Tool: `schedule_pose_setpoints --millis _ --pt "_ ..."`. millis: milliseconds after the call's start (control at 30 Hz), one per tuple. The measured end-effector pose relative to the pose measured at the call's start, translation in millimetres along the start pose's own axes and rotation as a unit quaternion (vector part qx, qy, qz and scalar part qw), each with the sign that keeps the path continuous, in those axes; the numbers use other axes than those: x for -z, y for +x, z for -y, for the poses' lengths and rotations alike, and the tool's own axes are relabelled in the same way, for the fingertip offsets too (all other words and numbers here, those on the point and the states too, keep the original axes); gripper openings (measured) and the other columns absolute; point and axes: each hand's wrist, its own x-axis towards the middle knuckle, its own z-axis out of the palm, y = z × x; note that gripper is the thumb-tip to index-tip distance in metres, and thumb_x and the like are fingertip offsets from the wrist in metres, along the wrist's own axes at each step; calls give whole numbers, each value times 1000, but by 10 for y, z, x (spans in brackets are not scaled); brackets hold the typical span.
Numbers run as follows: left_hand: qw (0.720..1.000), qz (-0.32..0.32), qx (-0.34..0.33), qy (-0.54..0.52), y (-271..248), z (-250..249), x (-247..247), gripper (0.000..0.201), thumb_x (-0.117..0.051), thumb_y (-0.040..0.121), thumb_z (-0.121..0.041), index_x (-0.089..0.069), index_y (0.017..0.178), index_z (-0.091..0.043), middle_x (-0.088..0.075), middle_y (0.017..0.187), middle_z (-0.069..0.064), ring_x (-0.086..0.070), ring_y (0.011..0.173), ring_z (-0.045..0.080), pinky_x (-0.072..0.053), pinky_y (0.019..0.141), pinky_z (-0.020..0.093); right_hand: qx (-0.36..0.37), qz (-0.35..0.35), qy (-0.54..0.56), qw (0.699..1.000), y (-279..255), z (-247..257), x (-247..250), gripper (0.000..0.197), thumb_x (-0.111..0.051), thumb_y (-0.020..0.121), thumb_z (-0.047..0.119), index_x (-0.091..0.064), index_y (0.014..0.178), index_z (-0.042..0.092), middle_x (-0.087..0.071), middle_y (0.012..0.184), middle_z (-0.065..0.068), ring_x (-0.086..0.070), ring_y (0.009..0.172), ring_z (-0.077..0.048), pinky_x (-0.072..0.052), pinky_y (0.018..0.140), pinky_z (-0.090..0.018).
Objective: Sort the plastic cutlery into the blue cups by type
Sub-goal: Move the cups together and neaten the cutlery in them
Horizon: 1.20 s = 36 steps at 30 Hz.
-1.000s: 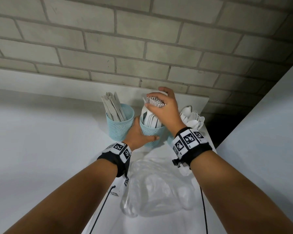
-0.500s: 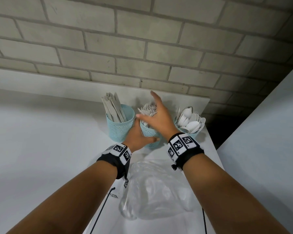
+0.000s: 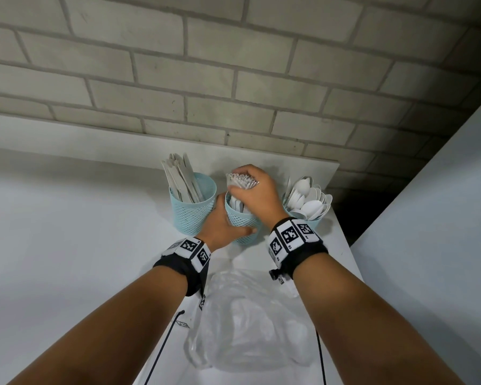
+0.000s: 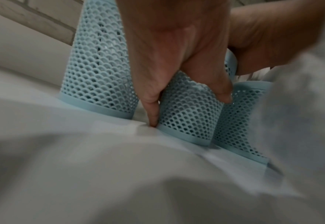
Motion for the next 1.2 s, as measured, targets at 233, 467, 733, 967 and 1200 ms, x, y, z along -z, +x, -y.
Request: schedule_pose_setpoints --millis 233,467,733,967,1200 --pt "1000 6 -15 -5 -2 -14 17 100 -87 60 -23 -25 138 -17 -50 130 -1 -50 116 13 -39 96 24 46 -136 47 989 71 6 47 36 -80 71 18 -64 103 20 -52 114 -3 -55 102 -11 -46 89 -16" --pt "1000 6 -13 -7 -5 -14 18 100 -88 59 -23 -26 137 -15 -49 131 0 -49 117 13 -38 97 24 109 -113 -44 987 127 49 101 59 -76 76 27 -53 130 20 -39 137 -2 -38 124 -9 -36 98 -10" --pt "1000 5 -7 10 1 -2 12 99 -88 58 -28 -27 136 -17 -51 131 -1 -52 117 16 -43 100 33 86 41 -343 934 86 40 126 49 -49 93 43 -46 138 23 -43 145 -10 -39 133 -27 -34 106 -35" --pt "999 3 21 41 0 -68 53 99 -88 57 -28 -30 137 -16 -51 133 1 -50 121 20 -42 103 39 13 141 -272 952 91 278 296 50 -42 95 47 -42 141 26 -25 155 -8 -11 146 -23 -11 117 -41" --pt "964 100 106 223 -207 -412 194 68 -63 84 -45 -45 133 -2 -58 126 17 -55 115 30 -43 91 32 -5 45 -256 966 -7 521 775 57 -45 93 49 -33 145 28 -10 158 -10 -3 147 -28 -10 118 -50"
